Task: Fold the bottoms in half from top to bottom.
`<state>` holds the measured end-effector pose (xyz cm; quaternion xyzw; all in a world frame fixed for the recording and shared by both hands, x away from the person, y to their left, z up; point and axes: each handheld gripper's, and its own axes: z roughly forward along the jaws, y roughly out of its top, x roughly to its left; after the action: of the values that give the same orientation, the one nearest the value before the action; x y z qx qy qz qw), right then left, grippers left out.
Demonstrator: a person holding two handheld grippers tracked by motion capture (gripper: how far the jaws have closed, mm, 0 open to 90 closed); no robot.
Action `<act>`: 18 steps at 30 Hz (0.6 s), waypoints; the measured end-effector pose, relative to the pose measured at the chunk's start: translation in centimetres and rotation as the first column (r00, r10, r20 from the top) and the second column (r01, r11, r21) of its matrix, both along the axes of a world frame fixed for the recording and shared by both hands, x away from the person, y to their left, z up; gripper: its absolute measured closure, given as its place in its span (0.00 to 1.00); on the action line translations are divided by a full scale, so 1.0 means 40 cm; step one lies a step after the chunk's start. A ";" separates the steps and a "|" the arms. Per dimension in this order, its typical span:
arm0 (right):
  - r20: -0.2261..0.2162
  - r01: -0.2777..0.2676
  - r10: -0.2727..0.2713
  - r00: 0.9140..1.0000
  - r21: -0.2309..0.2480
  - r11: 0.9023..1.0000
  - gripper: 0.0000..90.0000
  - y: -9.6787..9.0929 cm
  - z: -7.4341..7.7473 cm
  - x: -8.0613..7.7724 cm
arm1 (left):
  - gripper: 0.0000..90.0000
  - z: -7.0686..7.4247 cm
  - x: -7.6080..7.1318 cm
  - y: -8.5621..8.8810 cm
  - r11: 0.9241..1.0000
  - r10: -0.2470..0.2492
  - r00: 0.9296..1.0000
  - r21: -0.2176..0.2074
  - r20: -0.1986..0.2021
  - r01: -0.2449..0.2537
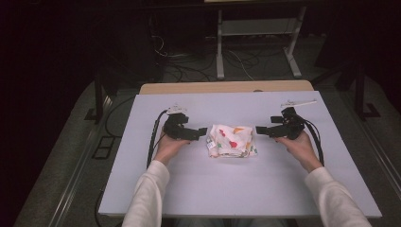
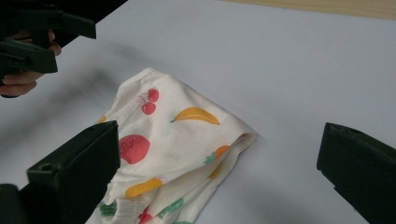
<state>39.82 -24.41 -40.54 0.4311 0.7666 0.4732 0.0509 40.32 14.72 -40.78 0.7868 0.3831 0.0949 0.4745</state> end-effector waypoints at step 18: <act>0.058 0.008 -0.008 0.998 0.003 1.000 0.00 -0.049 0.007 -0.095 | 0.00 0.016 -0.074 0.031 0.999 -0.024 1.000 0.032 0.002 0.024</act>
<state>36.02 -26.38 -40.25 0.4204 0.7623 0.4864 0.0746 37.36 15.96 -40.15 0.7986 0.3717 0.0961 0.4635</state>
